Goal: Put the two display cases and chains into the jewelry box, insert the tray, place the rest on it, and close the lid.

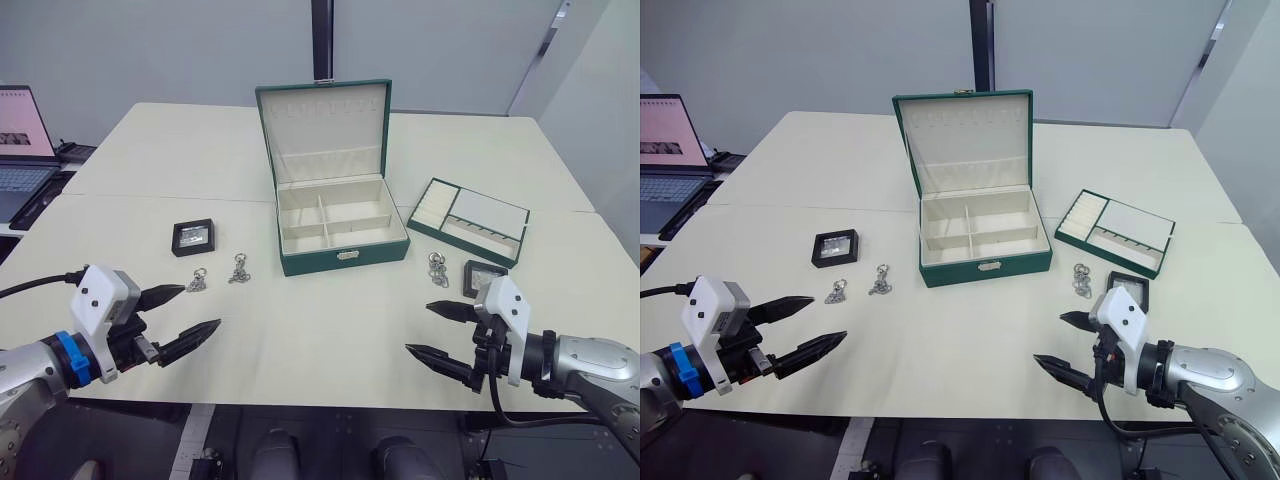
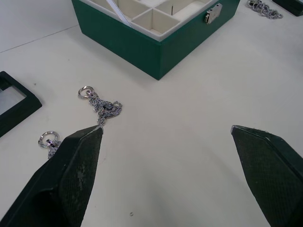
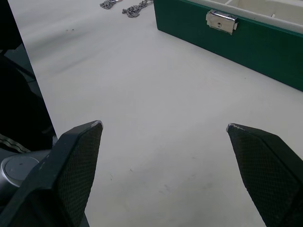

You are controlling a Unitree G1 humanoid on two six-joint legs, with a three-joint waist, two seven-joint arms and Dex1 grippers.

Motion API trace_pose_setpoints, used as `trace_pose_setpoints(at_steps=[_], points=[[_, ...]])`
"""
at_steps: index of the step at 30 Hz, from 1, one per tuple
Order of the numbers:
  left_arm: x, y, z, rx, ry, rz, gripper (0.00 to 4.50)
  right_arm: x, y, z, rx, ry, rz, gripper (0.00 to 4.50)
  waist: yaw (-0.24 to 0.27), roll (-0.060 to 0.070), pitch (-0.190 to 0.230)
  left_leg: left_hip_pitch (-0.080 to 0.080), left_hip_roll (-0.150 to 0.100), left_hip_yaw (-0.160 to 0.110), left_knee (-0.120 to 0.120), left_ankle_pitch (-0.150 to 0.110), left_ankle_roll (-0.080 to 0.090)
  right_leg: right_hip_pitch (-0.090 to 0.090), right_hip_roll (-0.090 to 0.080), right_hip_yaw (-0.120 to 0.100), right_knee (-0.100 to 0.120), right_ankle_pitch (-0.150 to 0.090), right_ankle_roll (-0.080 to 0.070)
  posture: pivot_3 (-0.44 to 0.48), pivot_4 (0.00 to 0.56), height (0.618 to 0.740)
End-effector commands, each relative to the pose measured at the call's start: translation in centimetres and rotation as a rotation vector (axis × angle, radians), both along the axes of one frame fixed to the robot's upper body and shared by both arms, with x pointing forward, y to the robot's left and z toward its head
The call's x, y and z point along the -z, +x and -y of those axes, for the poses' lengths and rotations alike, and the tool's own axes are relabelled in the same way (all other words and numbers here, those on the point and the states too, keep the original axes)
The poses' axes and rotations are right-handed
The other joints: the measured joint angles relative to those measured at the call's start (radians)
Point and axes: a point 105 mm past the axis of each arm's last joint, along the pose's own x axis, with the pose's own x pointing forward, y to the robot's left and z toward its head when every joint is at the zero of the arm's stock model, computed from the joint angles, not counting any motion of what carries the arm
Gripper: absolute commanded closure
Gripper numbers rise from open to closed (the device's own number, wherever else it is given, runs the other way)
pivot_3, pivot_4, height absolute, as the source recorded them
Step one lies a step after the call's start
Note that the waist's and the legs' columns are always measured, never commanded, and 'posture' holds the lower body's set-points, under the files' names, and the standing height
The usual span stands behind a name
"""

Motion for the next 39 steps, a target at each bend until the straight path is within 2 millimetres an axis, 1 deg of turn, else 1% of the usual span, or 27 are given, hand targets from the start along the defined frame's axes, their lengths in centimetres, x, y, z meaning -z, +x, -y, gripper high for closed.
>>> trace_pose_setpoints(at_steps=[1, 23, 29, 31, 34, 38, 39], points=[[-0.5, 0.0, 0.3, 0.006, 0.006, 0.023, 0.0, -0.9, 0.0, -0.3, -0.026, 0.002, 0.046, 0.04, 0.0, 0.0, 0.0, 0.0, 0.0, 0.0, 0.0, 0.0, 0.0, 0.0, 0.0, 0.0, 0.0, 0.0, 0.0, 0.0, 0.15, 0.726], [-0.6, 0.0, 0.2, 0.005, 0.01, 0.021, 0.0, -0.9, 0.0, -0.6, -0.041, 0.007, 0.041, 0.04, 0.0, 0.0, 0.0, 0.0, 0.0, 0.0, 0.0, 0.0, 0.0, 0.0, 0.0, 0.0, 0.0, 0.0, 0.0, 0.0, 0.15, 0.726], [-0.6, 0.0, 0.3, 0.013, -0.002, 0.006, 0.0, -1.1, 0.1, -0.7, -0.047, 0.006, 0.046, 0.04, 0.0, 0.0, 0.0, 0.0, 0.0, 0.0, 0.0, 0.0, 0.0, 0.0, 0.0, 0.0, 0.0, 0.0, 0.0, 0.0, 0.15, 0.726], [-0.6, 0.0, 0.3, 0.014, -0.03, -0.016, 0.0, -1.2, 0.1, -0.7, -0.051, 0.006, 0.042, 0.04, 0.0, 0.0, 0.0, 0.0, 0.0, 0.0, 0.0, 0.0, 0.0, 0.0, 0.0, 0.0, 0.0, 0.0, 0.0, 0.0, 0.15, 0.726], [-1.1, 0.8, -0.2, -0.012, -0.04, -0.035, 0.57, -1.6, 0.8, -0.6, -0.035, 0.004, 0.065, 0.62, 0.0, 0.0, 0.0, 0.0, 0.0, 0.0, 0.0, 0.0, 0.0, 0.0, 0.0, 0.0, 0.0, 0.0, 0.0, 0.0, 0.15, 0.726], [-2.2, 3.3, -0.7, -0.067, 0.021, 0.024, 1.87, -2.4, 2.9, -0.4, 0.01, -0.008, 0.101, 1.99, -0.001, 0.0, 0.0, 0.002, 0.0, 0.0, 0.0, 0.0, 0.0, -0.001, 0.0, 0.0, 0.0, 0.0, 0.0, 0.0, 0.15, 0.726], [-2.4, 3.8, -0.6, -0.072, 0.026, 0.037, 2.16, -2.6, 3.5, -0.4, 0.022, -0.01, 0.108, 2.25, -0.001, 0.0, 0.0, 0.002, 0.0, 0.0, 0.0, 0.0, 0.0, -0.001, 0.0, 0.0, 0.0, 0.0, 0.0, 0.0, 0.15, 0.726]])
